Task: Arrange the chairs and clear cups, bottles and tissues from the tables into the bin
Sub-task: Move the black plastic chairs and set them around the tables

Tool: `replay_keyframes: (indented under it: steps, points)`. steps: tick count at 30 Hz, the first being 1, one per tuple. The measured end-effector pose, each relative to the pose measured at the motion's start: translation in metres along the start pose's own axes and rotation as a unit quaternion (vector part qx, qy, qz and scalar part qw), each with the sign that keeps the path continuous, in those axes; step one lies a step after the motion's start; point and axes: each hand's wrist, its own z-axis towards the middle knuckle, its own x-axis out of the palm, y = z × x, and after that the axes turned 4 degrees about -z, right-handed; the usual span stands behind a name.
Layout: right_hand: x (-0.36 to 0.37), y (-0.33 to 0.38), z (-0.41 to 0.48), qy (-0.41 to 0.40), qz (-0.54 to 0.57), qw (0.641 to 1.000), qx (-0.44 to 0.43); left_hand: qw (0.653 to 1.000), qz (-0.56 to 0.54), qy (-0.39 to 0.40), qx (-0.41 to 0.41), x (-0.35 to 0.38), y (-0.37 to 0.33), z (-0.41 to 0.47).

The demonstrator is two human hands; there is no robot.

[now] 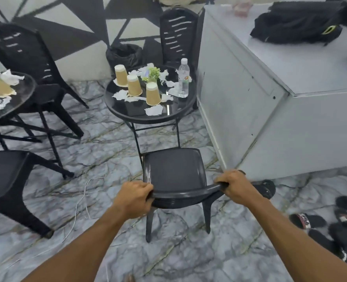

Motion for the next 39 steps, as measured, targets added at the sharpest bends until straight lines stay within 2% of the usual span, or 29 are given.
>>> replay_keyframes:
  steps: [3,7,9,12,16,20,23,26,31,35,39]
  points:
    - [0.002,0.005,0.002,0.016,0.018,1.0,-0.018,1.0,0.017,0.017,-0.019,-0.006,0.0,-0.008]
    - [-0.002,0.005,0.009,0.029,0.017,0.999,-0.023,0.995,0.002,0.045,-0.094,-0.016,-0.009,-0.004]
    - [-0.003,0.003,0.011,0.039,0.002,0.999,-0.018,0.985,-0.013,0.093,-0.148,-0.02,-0.016,0.006]
    - [-0.005,0.004,0.011,0.056,-0.022,0.998,-0.008,0.973,0.006,0.147,-0.176,-0.02,-0.024,0.014]
    - [-0.006,0.016,0.017,0.044,0.001,0.999,-0.027,0.967,-0.014,0.141,-0.212,-0.026,-0.02,0.005]
    - [-0.002,0.019,0.026,0.038,0.035,0.997,-0.053,0.972,0.025,0.123,-0.196,-0.022,-0.02,-0.003]
    - [-0.002,0.011,0.037,0.026,0.042,0.998,-0.03,0.979,-0.014,0.105,-0.175,-0.018,-0.006,0.005]
    - [0.002,0.012,0.042,0.004,0.047,0.999,-0.005,0.979,-0.043,0.124,-0.156,-0.017,0.018,0.013]
    - [0.016,0.039,0.037,-0.02,0.052,0.998,-0.01,0.979,-0.01,0.103,-0.178,-0.013,0.038,0.001]
    - [0.004,0.029,0.05,0.04,0.021,0.998,0.045,0.978,-0.025,0.098,-0.181,-0.02,0.031,0.017]
    - [-0.005,0.027,0.065,0.066,0.019,0.997,0.026,0.978,-0.048,0.074,-0.188,-0.019,0.039,0.02]
